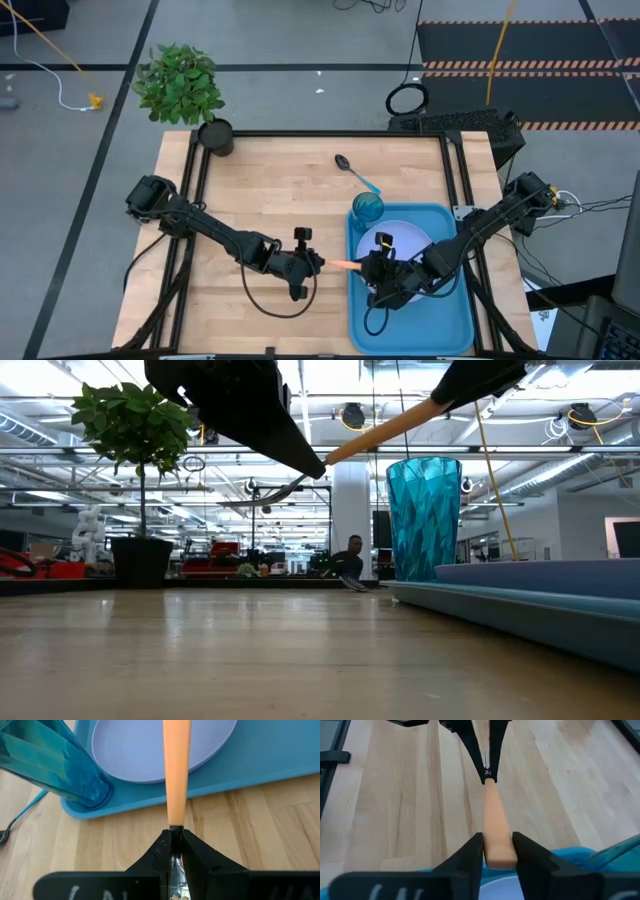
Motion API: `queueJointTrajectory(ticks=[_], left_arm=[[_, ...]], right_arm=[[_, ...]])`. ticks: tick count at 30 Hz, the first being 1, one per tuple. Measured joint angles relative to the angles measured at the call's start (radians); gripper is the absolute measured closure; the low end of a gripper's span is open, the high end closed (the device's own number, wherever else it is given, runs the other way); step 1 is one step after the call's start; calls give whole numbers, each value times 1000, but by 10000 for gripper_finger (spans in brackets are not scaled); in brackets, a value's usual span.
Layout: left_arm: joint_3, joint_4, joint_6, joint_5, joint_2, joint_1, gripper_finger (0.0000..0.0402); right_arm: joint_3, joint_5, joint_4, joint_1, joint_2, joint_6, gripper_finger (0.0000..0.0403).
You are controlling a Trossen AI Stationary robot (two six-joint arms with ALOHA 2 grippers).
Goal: Pick and place plate/cup/fork/spoon on tray
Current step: Put the orange fork on the blue tray at the left side of the purple plate
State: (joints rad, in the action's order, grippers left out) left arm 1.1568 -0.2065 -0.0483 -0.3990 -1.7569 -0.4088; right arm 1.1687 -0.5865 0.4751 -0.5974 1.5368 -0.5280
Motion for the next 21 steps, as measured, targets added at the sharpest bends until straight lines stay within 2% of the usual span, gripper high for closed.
queueJointTrajectory(ticks=[3,8,14,18,21], left_arm=[[0,0,0,3,0,0,371],[0,13,15,20,0,-4,362],[1,104,33,25,8,-23,297],[3,127,28,28,39,-43,255],[13,126,27,28,83,-68,238]], right_arm=[[0,17,0,0,0,-9,341],[0,17,1,-1,0,-14,340],[0,22,5,-19,-1,-39,326],[0,94,1,-49,-17,-97,336],[0,120,10,-102,-29,-143,337]])
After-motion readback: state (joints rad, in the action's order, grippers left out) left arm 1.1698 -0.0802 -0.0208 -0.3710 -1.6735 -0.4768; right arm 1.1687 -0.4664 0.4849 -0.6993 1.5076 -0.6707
